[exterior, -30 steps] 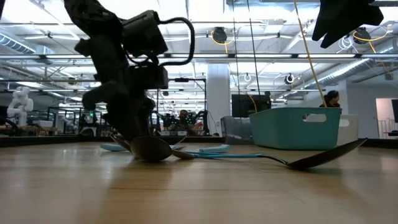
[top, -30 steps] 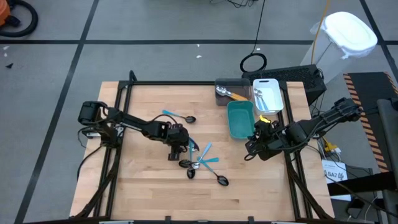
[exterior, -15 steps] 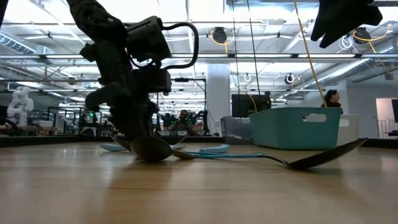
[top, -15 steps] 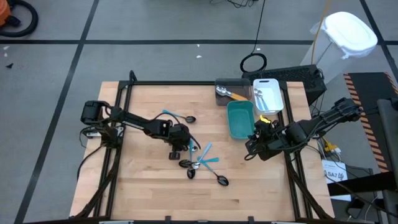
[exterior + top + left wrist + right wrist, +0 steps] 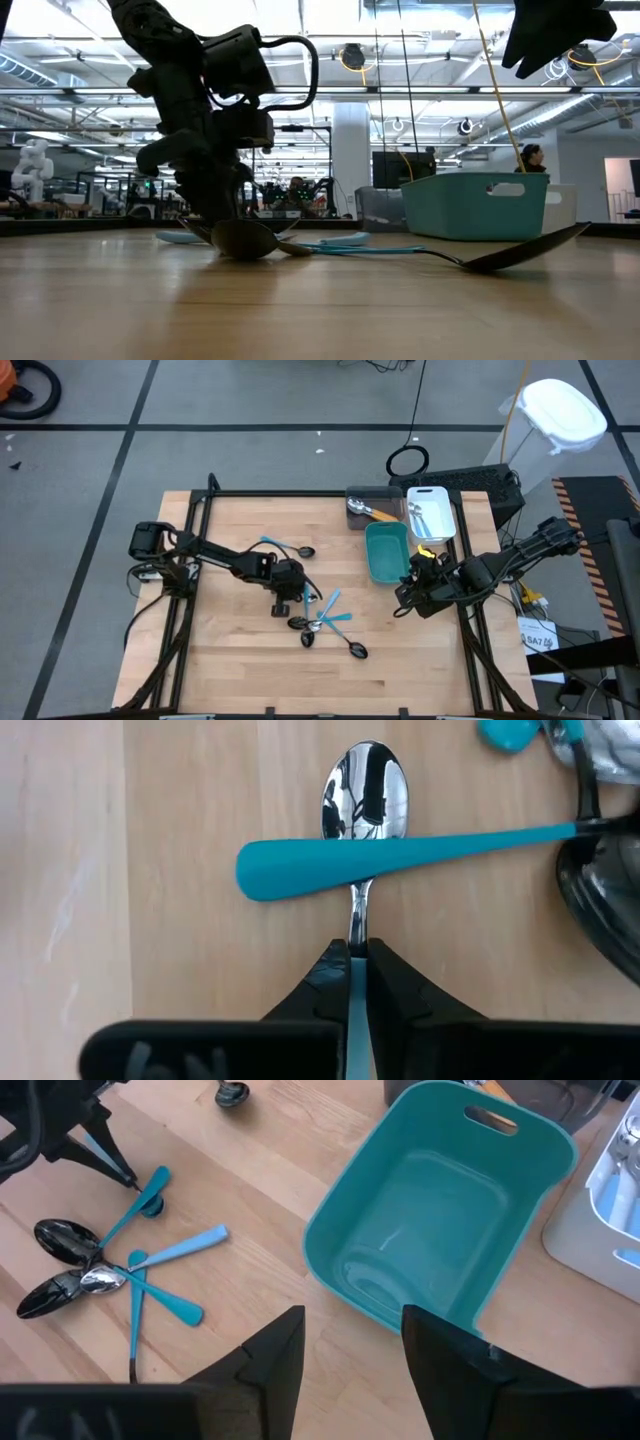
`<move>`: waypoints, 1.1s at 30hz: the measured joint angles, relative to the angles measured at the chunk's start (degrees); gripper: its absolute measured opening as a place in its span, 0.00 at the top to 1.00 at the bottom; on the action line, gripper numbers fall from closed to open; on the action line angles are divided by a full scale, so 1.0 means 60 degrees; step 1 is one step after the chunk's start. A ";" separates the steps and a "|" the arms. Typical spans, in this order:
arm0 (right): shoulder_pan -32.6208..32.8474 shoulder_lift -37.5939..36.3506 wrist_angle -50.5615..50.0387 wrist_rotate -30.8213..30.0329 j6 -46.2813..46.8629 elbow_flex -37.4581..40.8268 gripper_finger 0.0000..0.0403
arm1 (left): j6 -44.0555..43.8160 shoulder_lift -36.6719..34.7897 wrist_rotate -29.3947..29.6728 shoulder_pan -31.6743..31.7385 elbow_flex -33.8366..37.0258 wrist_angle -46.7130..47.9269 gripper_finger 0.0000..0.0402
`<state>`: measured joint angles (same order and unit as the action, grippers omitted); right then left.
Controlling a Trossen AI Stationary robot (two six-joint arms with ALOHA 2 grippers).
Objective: Sort silverware by color (type)
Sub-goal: Put the light blue spoon into the white bin
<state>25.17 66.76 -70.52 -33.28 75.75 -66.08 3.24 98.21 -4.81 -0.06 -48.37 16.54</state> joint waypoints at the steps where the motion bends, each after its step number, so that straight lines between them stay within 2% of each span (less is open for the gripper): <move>1: 0.0000 0.0000 0.0000 0.0000 0.0004 0.0000 0.59 | -0.0070 -0.0101 0.0037 0.0001 0.0014 0.0118 0.97; 17: -0.0004 0.0004 0.0107 -0.1228 0.0342 0.0000 0.59 | -0.0359 -0.0859 0.0584 0.0005 -0.0047 0.2051 0.98; 25: -0.0007 0.0004 0.0466 -0.1251 0.0342 0.0000 0.59 | -0.0311 -0.0906 0.1041 0.0005 -0.1253 0.2632 0.98; 33: -0.0011 0.0004 0.0493 -0.1272 0.0362 0.0000 0.59 | -0.0308 -0.0913 0.1607 0.0180 -0.2567 0.2495 0.98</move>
<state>25.10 66.78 -67.56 -40.91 77.92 -66.08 1.39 92.73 4.83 1.02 -63.77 31.51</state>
